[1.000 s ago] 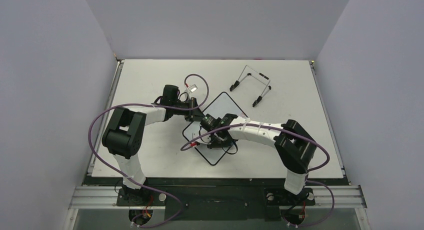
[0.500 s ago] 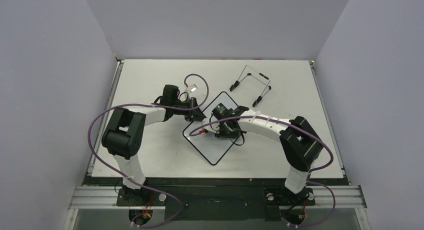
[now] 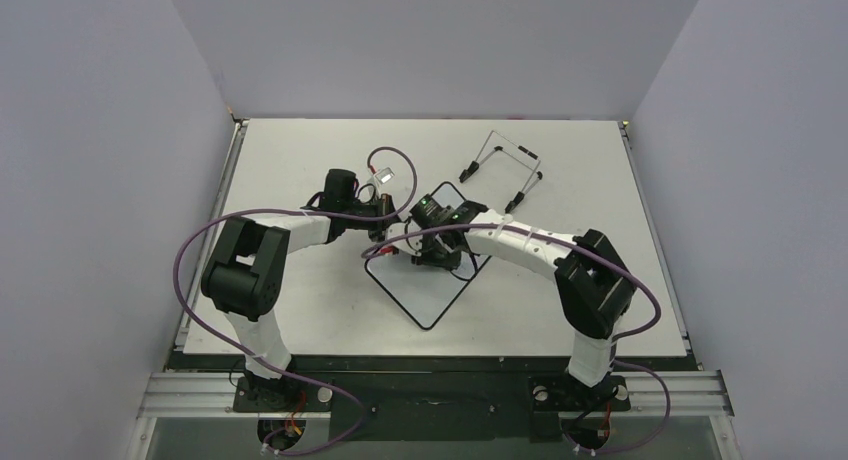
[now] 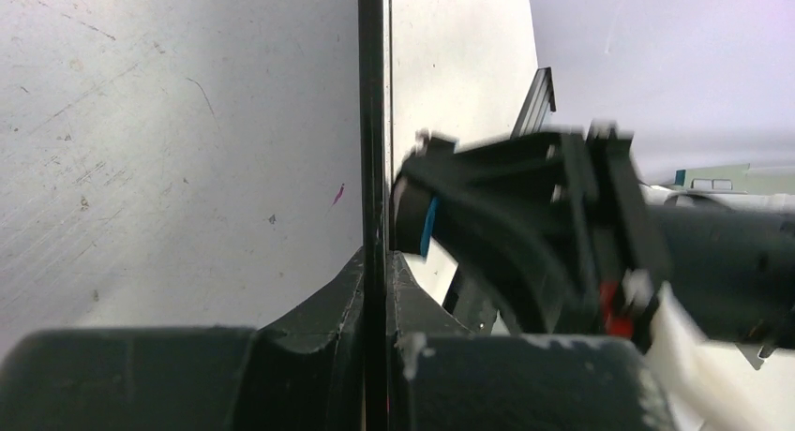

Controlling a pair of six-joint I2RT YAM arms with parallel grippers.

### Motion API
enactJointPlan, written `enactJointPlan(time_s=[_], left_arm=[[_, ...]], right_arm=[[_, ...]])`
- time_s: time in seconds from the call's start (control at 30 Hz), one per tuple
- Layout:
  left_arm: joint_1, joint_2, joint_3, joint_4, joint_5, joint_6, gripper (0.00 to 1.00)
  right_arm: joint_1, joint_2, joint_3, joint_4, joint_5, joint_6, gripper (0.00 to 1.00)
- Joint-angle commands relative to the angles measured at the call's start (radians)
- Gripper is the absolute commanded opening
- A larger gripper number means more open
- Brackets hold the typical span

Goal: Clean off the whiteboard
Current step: Erase the whiteboard at the center of the board.

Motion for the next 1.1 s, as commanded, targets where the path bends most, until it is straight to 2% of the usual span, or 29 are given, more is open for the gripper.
enactJointPlan(time_s=[0.0,0.2,0.33,0.5,0.6,0.77,0.87,1.07], left_arm=[[-0.01,-0.053,0.003,0.057,0.053,0.01,0.0],[-0.009,-0.047,0.006,0.066,0.055,0.006,0.0],[-0.009,-0.045,0.009,0.066,0.055,0.005,0.0],[-0.01,-0.047,0.011,0.064,0.052,0.004,0.0],[-0.01,-0.046,0.009,0.062,0.053,0.004,0.0],[-0.01,-0.048,0.008,0.058,0.055,0.009,0.0],[-0.01,-0.047,0.01,0.058,0.056,0.01,0.0],[-0.01,-0.044,0.01,0.064,0.058,0.009,0.0]], right_arm=[[-0.095,0.021,0.027,0.06,0.043,0.031,0.0],[-0.09,-0.016,-0.104,0.055,0.005,-0.031,0.0],[-0.023,-0.047,-0.174,0.044,-0.031,-0.072,0.0],[0.047,-0.046,-0.159,0.05,-0.052,-0.06,0.0],[0.025,-0.032,-0.09,0.06,-0.042,-0.023,0.0],[-0.095,-0.013,0.003,0.075,-0.03,0.016,0.0],[-0.136,-0.005,-0.003,0.072,-0.005,-0.001,0.0],[-0.134,-0.007,-0.092,0.037,-0.012,-0.074,0.0]])
